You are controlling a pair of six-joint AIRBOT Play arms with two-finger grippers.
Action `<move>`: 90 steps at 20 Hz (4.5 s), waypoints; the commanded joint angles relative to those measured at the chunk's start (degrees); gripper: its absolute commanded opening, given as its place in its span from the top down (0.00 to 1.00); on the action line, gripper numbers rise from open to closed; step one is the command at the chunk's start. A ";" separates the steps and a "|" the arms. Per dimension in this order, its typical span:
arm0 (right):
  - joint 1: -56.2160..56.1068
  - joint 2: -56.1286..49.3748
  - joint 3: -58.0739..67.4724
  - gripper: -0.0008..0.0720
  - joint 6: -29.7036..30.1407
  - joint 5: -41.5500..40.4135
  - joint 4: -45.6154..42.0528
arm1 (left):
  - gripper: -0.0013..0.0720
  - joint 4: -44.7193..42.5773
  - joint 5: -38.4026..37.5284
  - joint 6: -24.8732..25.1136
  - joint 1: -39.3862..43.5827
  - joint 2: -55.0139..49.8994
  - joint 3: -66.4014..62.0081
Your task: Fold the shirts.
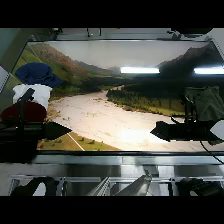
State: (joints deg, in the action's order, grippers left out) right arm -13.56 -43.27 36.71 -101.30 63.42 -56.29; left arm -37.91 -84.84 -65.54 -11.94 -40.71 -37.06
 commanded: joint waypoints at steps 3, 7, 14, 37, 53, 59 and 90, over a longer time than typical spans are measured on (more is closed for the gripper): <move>-0.04 0.02 -0.02 0.97 0.00 0.00 0.00 | 0.96 -0.02 0.02 -0.04 0.02 0.04 0.02; -0.04 0.02 -0.02 0.97 0.00 0.00 0.00 | 0.71 -4.46 4.79 -0.55 0.00 0.04 -3.82; -0.04 0.04 -0.02 0.97 0.00 0.00 0.00 | 0.00 -30.64 22.77 -10.47 -4.96 -6.14 -25.90; -0.04 0.02 -0.02 0.97 0.24 -1.40 -0.22 | 0.94 -32.54 35.78 -4.37 -5.99 -82.27 -82.84; -0.04 0.04 -0.02 0.97 0.22 -3.76 0.00 | 0.94 -1.09 30.58 2.86 18.23 -36.83 -72.76; 0.02 0.02 -0.02 0.97 0.24 -3.45 -0.02 | 0.94 -1.62 23.69 2.16 22.25 -36.20 -55.36; -4.72 -39.78 5.07 0.30 68.63 -20.74 61.46 | 0.02 -13.57 30.69 -4.24 9.88 -31.17 -3.21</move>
State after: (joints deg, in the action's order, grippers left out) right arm -16.51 -78.76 38.74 -37.30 46.41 1.15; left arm -51.27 -56.86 -70.89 -2.39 -70.87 -40.95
